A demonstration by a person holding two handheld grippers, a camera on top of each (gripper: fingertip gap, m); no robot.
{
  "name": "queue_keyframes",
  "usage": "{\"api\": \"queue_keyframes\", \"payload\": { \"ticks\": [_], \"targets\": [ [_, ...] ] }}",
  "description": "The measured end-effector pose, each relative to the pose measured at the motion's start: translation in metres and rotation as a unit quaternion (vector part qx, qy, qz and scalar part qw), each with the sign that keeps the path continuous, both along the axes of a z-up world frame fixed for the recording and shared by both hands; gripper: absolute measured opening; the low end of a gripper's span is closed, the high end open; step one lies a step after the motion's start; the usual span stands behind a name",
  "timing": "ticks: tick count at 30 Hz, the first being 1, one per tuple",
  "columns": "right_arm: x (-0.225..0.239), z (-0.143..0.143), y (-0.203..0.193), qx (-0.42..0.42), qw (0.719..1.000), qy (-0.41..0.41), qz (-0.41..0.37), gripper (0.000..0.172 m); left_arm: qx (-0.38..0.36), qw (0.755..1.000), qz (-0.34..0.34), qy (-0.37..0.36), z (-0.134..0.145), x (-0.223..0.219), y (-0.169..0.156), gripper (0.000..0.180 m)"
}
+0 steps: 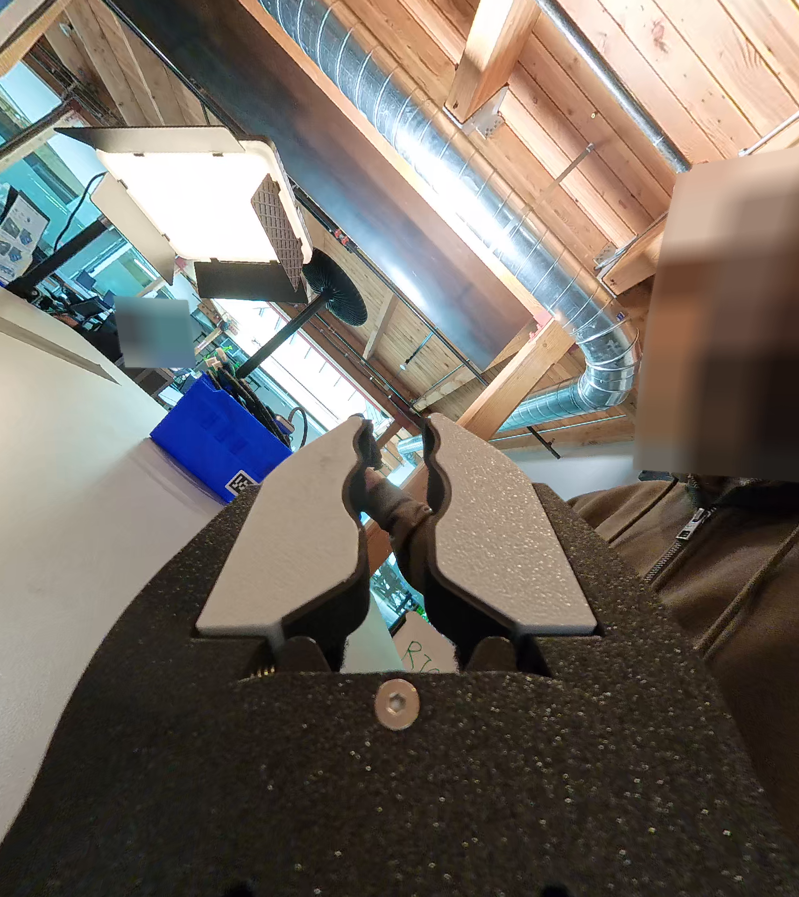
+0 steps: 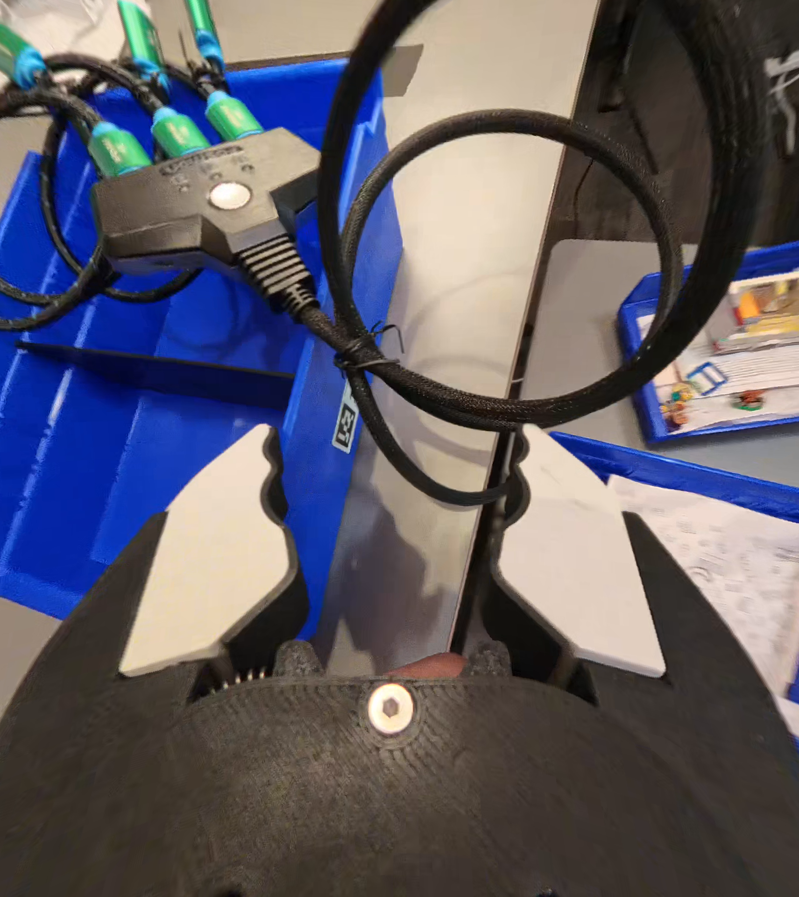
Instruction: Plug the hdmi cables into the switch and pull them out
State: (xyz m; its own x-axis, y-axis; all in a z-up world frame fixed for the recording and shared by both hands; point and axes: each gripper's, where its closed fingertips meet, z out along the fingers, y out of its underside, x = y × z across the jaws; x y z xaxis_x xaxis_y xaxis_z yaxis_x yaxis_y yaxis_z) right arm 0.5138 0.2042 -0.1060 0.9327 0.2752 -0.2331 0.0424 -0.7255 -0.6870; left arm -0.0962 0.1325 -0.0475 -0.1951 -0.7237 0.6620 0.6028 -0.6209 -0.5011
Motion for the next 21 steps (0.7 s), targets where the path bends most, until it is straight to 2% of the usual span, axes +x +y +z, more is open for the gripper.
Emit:
{"api": "queue_keyframes", "payload": {
  "ticks": [2, 4, 7, 9, 10, 12, 14, 16, 19, 21],
  "targets": [
    [0.001, -0.005, 0.008, -0.006, 0.999, 0.040, -0.002, 0.092, 0.005, 1.000, -0.001, 0.005, 0.000, 0.001, -0.002, 0.020],
    [0.000, -0.003, 0.013, 0.001, 0.998, 0.055, -0.004, 0.087, 0.007, 1.000, 0.010, 0.001, 0.001, -0.002, -0.002, 0.020],
    [0.004, 0.008, 0.016, 0.012, 0.999, 0.036, -0.011, 0.080, 0.003, 1.000, 0.020, -0.009, 0.002, -0.007, -0.001, 0.020],
    [0.010, 0.021, 0.010, 0.019, 0.999, -0.021, -0.027, 0.066, 0.003, 1.000, 0.021, -0.008, 0.001, -0.008, -0.002, 0.020],
    [0.018, 0.029, 0.003, 0.016, 0.996, -0.074, -0.044, 0.061, 0.004, 1.000, 0.022, -0.006, 0.001, -0.007, -0.002, 0.020],
    [0.031, 0.047, -0.013, 0.012, 0.978, -0.201, -0.061, 0.062, 0.007, 1.000, 0.024, -0.002, 0.002, -0.007, -0.003, 0.020],
    [0.013, 0.071, -0.016, 0.046, 0.954, -0.295, -0.018, 0.062, 0.007, 1.000, 0.024, -0.002, 0.001, -0.006, -0.003, 0.020],
    [-0.030, 0.082, -0.007, 0.086, 0.929, -0.350, 0.080, 0.061, 0.003, 1.000, 0.015, -0.004, 0.001, -0.005, -0.001, 0.020],
    [-0.066, 0.074, 0.016, 0.085, 0.871, -0.449, 0.179, 0.064, -0.003, 1.000, -0.003, -0.007, 0.000, -0.002, 0.001, 0.020],
    [-0.083, 0.056, 0.035, 0.072, 0.851, -0.469, 0.224, 0.065, -0.003, 1.000, -0.010, -0.005, 0.000, 0.000, 0.001, 0.020]
  ]
}}
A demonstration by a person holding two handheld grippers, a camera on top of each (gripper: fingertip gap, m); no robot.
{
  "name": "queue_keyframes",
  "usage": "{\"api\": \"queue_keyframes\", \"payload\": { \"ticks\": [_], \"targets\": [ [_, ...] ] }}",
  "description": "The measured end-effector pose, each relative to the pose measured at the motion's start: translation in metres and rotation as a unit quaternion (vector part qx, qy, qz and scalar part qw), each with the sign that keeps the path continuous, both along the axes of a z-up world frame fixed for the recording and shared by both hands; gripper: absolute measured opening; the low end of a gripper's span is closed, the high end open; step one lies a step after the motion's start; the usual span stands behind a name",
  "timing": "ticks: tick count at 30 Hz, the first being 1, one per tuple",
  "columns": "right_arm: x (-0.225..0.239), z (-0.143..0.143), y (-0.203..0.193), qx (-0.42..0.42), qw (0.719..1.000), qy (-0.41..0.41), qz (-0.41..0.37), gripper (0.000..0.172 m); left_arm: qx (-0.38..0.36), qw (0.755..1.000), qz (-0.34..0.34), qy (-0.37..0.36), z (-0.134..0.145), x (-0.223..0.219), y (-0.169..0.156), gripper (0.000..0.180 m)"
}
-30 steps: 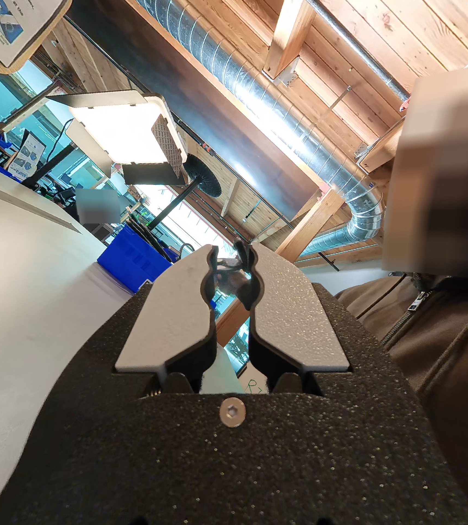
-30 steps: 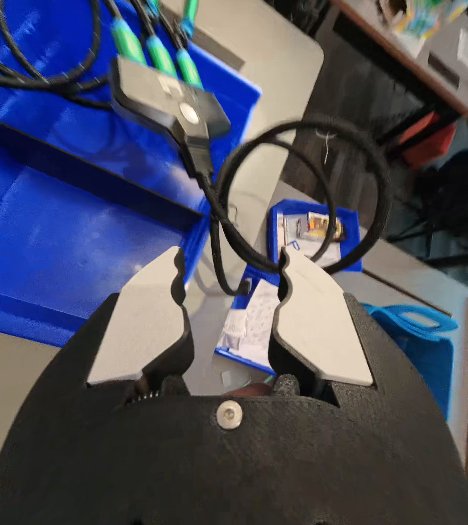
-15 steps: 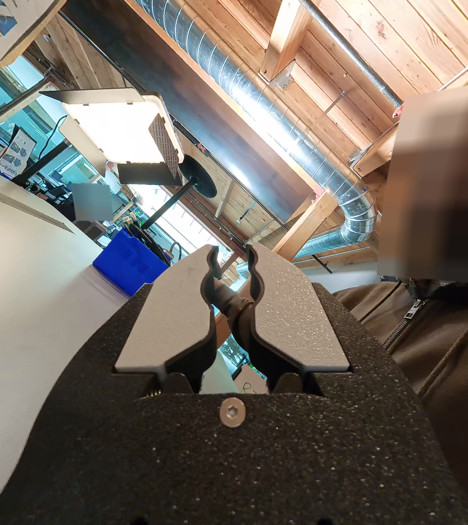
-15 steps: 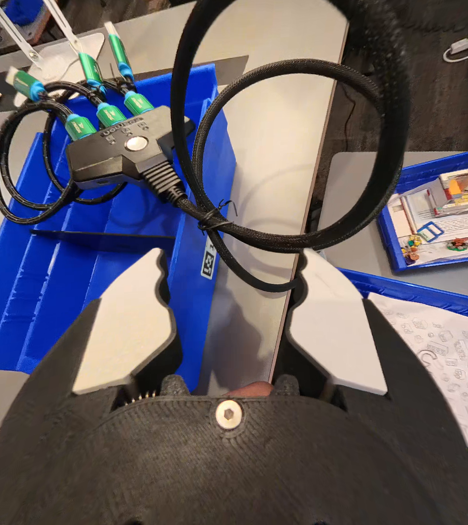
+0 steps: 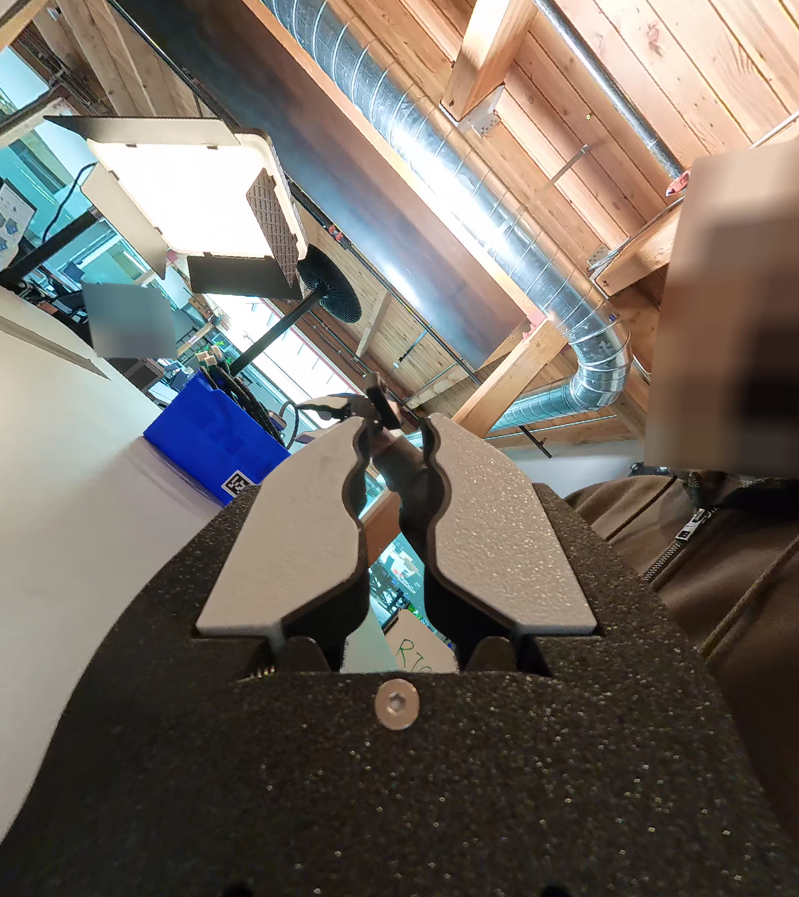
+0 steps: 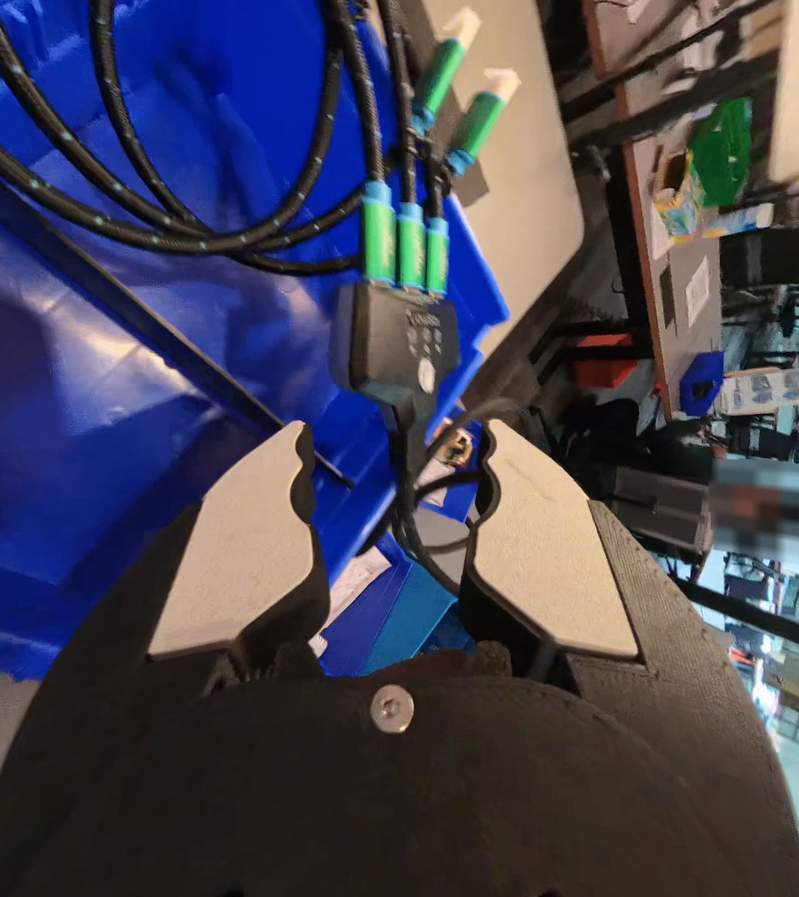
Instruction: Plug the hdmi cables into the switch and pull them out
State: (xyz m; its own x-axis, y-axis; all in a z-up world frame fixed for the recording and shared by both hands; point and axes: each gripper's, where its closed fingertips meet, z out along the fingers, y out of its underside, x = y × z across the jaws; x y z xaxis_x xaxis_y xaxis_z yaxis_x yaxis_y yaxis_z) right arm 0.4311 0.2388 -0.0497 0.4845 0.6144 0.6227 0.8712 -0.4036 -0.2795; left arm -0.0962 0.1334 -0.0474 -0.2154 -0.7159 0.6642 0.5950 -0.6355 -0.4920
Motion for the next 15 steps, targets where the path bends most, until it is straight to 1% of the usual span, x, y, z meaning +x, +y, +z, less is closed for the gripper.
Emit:
{"api": "queue_keyframes", "payload": {
  "ticks": [3, 4, 5, 6, 7, 10, 13, 15],
  "targets": [
    [-0.009, -0.032, 0.019, -0.064, 0.997, -0.036, 0.017, 0.063, 0.003, 1.000, 0.006, -0.001, 0.001, -0.002, -0.001, 0.020],
    [-0.009, -0.041, 0.023, -0.088, 0.995, -0.051, 0.020, 0.059, 0.003, 1.000, 0.010, -0.003, 0.001, -0.003, -0.001, 0.020],
    [-0.008, -0.045, 0.026, -0.102, 0.992, -0.065, 0.020, 0.060, 0.003, 1.000, 0.013, -0.005, 0.001, -0.004, -0.001, 0.020],
    [-0.007, -0.043, 0.030, -0.109, 0.991, -0.077, 0.022, 0.051, 0.002, 1.000, 0.016, -0.006, 0.001, -0.006, -0.002, 0.020],
    [-0.007, -0.040, 0.031, -0.125, 0.988, -0.081, 0.027, 0.047, 0.003, 1.000, 0.017, -0.007, 0.001, -0.006, -0.002, 0.020],
    [-0.008, -0.035, 0.031, -0.177, 0.981, -0.074, 0.041, 0.043, 0.006, 1.000, 0.020, -0.006, 0.002, -0.007, -0.004, 0.020],
    [-0.007, -0.028, 0.031, -0.198, 0.978, -0.045, 0.045, 0.034, 0.006, 1.000, 0.017, -0.005, 0.002, -0.006, -0.004, 0.020],
    [-0.008, -0.019, 0.030, -0.197, 0.979, -0.012, 0.049, 0.026, 0.005, 1.000, 0.014, -0.007, 0.002, -0.006, -0.004, 0.020]
  ]
}}
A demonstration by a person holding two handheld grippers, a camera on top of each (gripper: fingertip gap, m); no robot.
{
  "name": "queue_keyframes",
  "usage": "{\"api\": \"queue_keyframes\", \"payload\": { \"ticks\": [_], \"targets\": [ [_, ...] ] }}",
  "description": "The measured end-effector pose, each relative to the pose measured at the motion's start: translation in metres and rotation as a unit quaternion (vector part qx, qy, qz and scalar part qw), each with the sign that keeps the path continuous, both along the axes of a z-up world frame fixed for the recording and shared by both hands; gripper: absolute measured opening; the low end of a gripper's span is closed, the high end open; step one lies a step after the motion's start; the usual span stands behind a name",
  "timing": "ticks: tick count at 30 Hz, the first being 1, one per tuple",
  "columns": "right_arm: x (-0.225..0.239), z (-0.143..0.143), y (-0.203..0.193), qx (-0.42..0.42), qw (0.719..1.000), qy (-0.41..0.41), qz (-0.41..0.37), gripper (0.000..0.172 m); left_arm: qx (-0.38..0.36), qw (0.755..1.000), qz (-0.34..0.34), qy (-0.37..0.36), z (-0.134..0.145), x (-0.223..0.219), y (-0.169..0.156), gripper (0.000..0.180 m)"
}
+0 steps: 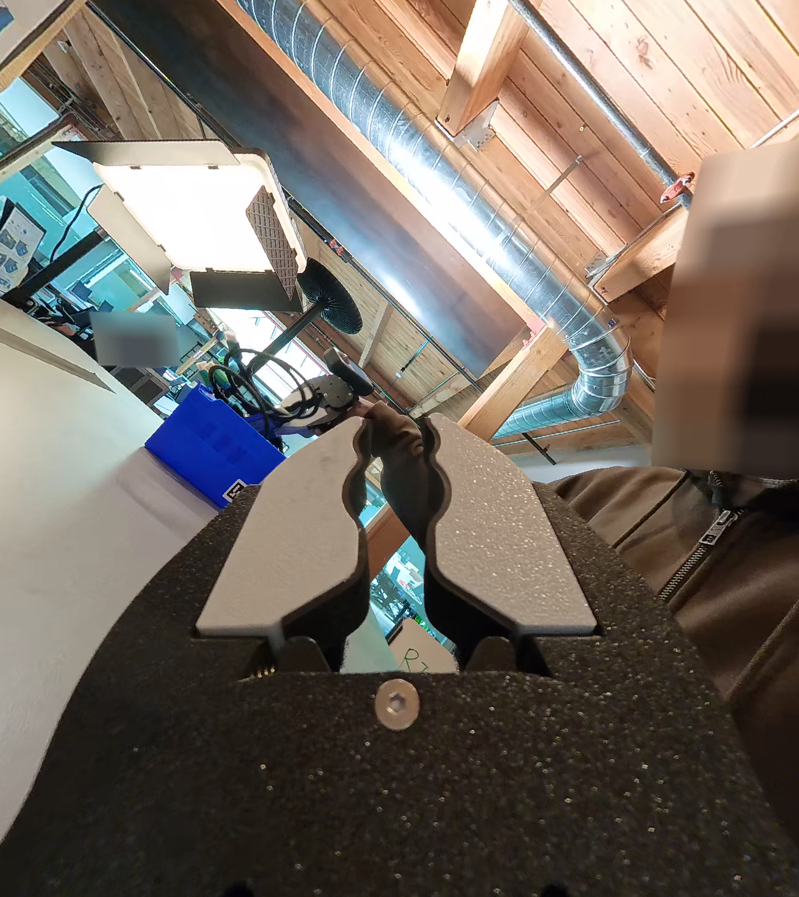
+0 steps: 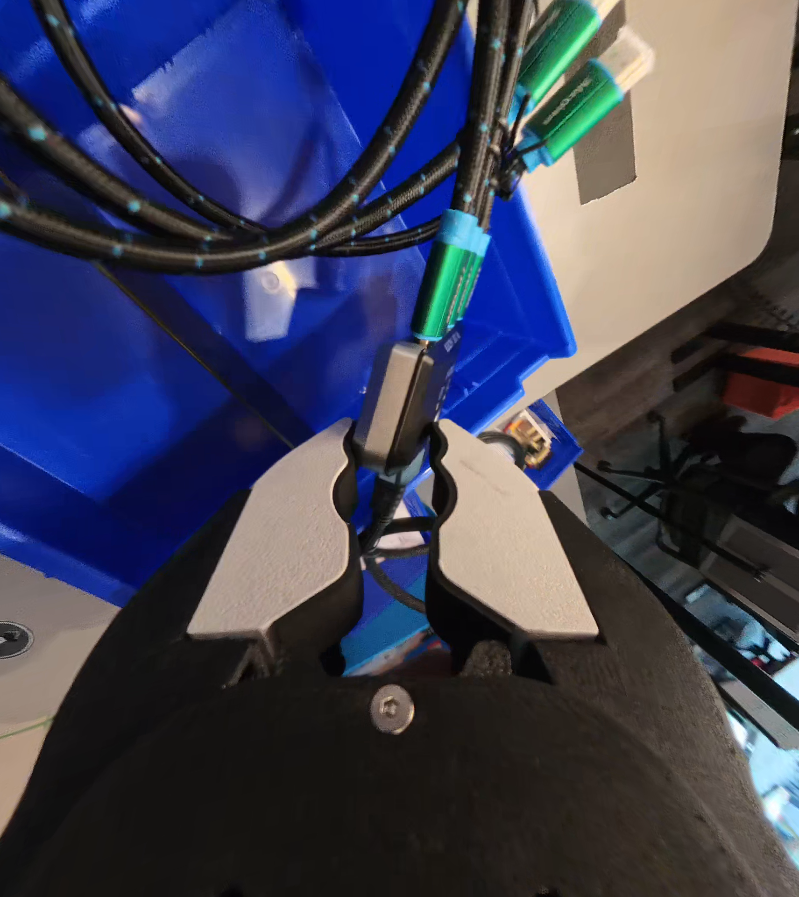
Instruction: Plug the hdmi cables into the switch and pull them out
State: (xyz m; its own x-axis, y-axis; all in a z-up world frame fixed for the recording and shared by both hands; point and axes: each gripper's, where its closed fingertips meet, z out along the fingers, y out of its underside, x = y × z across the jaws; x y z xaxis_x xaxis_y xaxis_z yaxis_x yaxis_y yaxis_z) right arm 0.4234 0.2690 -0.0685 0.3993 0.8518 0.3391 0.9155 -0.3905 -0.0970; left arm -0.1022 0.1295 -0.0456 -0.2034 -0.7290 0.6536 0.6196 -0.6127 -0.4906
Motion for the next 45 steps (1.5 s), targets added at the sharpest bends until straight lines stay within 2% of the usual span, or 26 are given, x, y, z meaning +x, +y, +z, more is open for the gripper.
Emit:
{"api": "queue_keyframes", "payload": {
  "ticks": [6, 15, 17, 21, 27, 31, 33, 35, 38, 40, 42, 45],
  "targets": [
    [-0.018, 0.019, -0.014, -0.023, 0.994, 0.109, 0.019, 0.022, -0.006, 1.000, -0.013, -0.006, 0.000, 0.001, 0.002, 0.020],
    [-0.030, 0.022, -0.029, -0.053, 0.987, 0.149, 0.042, 0.021, -0.012, 1.000, -0.020, -0.015, -0.001, 0.000, 0.005, 0.020],
    [-0.029, 0.014, -0.033, -0.083, 0.987, 0.131, 0.037, 0.021, -0.013, 1.000, -0.021, -0.015, -0.001, 0.000, 0.005, 0.020],
    [-0.016, -0.014, -0.031, -0.134, 0.991, 0.022, 0.018, 0.021, -0.014, 1.000, -0.023, -0.016, -0.001, 0.001, 0.005, 0.020],
    [-0.026, -0.039, -0.024, -0.179, 0.982, -0.053, 0.016, 0.020, -0.011, 1.000, -0.023, -0.014, -0.001, 0.001, 0.004, 0.020],
    [-0.035, -0.035, -0.015, -0.143, 0.988, -0.055, 0.034, 0.023, -0.010, 1.000, -0.023, -0.013, 0.000, 0.001, 0.003, 0.020],
    [-0.040, -0.019, -0.009, -0.091, 0.995, -0.019, 0.027, 0.040, -0.009, 1.000, -0.021, -0.014, 0.000, 0.000, 0.003, 0.020],
    [-0.044, 0.009, -0.006, -0.031, 0.998, 0.048, 0.009, 0.050, -0.010, 1.000, -0.021, -0.015, 0.000, 0.000, 0.003, 0.020],
    [-0.018, 0.057, -0.016, 0.067, 0.991, 0.113, -0.032, 0.055, -0.010, 1.000, -0.023, -0.016, 0.000, 0.000, 0.003, 0.020],
    [0.018, 0.070, -0.038, 0.093, 0.981, 0.145, -0.084, 0.055, -0.010, 1.000, -0.023, -0.017, 0.000, 0.000, 0.003, 0.020],
    [0.064, 0.060, -0.068, 0.082, 0.972, 0.162, -0.149, 0.055, -0.011, 0.999, -0.024, -0.019, 0.000, -0.001, 0.003, 0.020],
    [0.123, 0.007, -0.109, 0.032, 0.958, 0.159, -0.237, 0.068, -0.015, 0.999, -0.032, -0.023, 0.000, 0.000, 0.004, 0.020]
  ]
}}
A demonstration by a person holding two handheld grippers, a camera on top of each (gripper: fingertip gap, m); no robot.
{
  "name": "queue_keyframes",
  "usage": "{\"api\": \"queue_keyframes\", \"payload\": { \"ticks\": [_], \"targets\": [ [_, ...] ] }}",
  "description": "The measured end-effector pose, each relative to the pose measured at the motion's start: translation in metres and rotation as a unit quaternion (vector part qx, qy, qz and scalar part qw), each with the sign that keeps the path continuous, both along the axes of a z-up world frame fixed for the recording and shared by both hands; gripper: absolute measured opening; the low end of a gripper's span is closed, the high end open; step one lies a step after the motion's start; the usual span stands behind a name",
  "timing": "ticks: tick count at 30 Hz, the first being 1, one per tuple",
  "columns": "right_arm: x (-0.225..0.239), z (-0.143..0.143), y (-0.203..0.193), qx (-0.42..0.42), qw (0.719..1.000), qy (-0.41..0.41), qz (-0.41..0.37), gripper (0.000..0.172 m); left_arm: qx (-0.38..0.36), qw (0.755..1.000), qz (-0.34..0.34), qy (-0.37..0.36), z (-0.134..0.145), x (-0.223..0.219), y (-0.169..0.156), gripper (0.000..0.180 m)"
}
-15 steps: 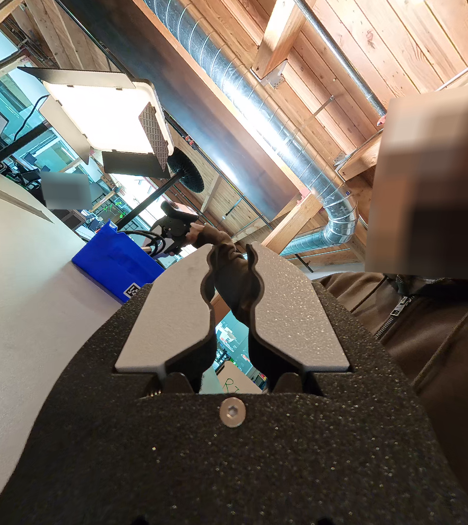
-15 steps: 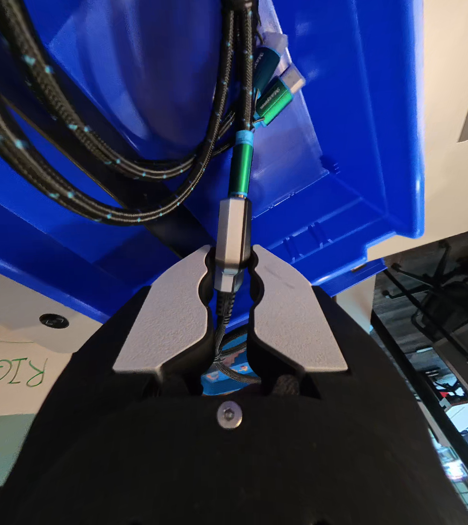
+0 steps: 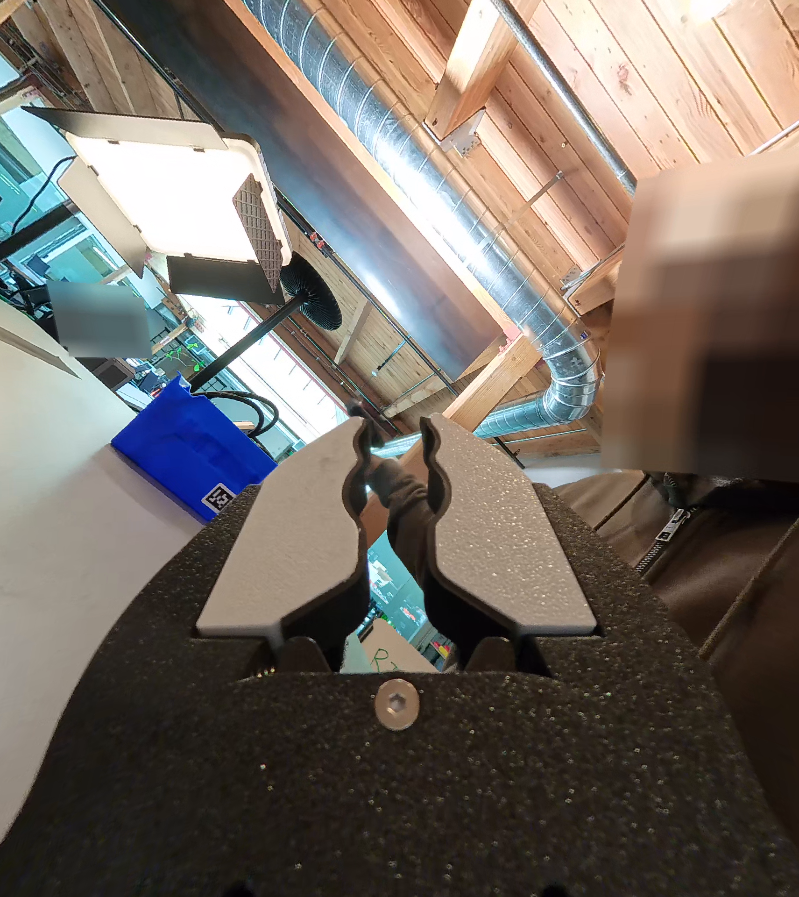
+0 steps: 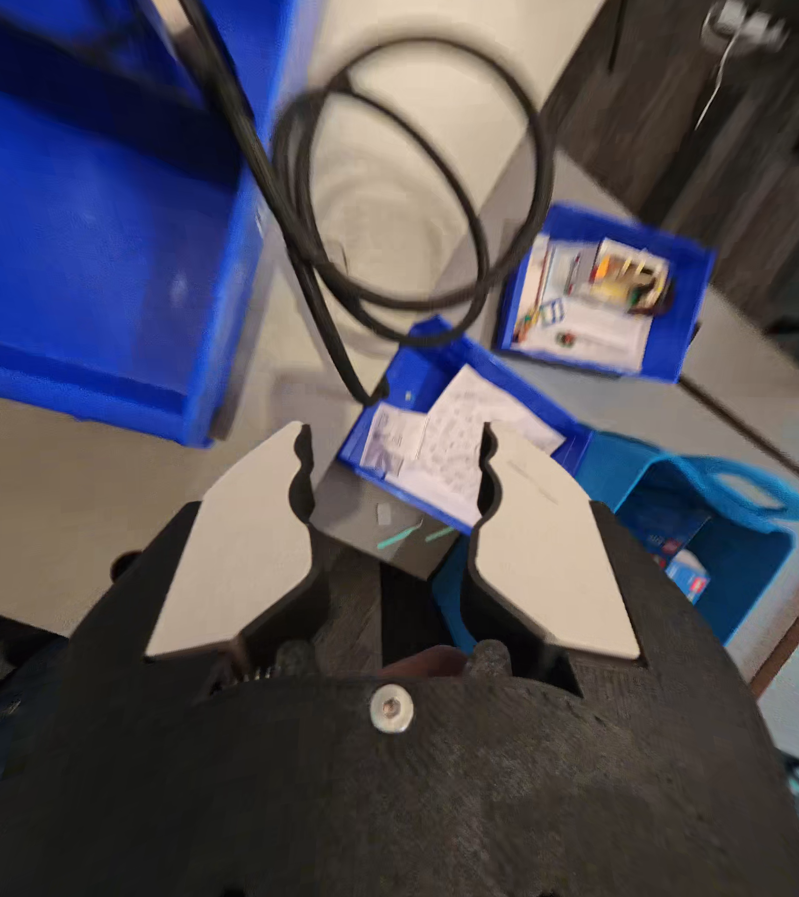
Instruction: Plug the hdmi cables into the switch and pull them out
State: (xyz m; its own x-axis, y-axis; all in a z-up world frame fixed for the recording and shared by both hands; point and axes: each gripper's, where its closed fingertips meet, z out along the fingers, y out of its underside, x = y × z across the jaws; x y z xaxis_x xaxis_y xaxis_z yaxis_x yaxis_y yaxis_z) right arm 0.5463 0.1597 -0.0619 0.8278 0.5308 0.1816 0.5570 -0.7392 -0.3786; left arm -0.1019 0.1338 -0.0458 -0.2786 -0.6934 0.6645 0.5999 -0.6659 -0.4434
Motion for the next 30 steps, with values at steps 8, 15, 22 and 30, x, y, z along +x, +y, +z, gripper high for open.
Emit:
{"api": "queue_keyframes", "payload": {
  "ticks": [8, 15, 22, 30],
  "targets": [
    [0.013, -0.079, 0.018, 0.012, 0.997, -0.076, 0.028, 0.087, -0.009, 1.000, -0.018, -0.007, -0.001, 0.003, 0.002, 0.020],
    [-0.003, -0.090, 0.040, 0.007, 0.976, -0.182, 0.120, 0.011, -0.005, 1.000, -0.008, -0.003, -0.001, 0.001, 0.000, 0.020],
    [0.001, -0.062, 0.043, 0.025, 0.956, -0.271, 0.111, 0.008, -0.005, 1.000, -0.008, -0.001, -0.001, 0.002, -0.001, 0.020],
    [0.008, -0.061, 0.044, 0.014, 0.951, -0.294, 0.096, 0.003, -0.007, 1.000, -0.016, -0.001, -0.001, 0.003, 0.000, 0.020]
  ]
}}
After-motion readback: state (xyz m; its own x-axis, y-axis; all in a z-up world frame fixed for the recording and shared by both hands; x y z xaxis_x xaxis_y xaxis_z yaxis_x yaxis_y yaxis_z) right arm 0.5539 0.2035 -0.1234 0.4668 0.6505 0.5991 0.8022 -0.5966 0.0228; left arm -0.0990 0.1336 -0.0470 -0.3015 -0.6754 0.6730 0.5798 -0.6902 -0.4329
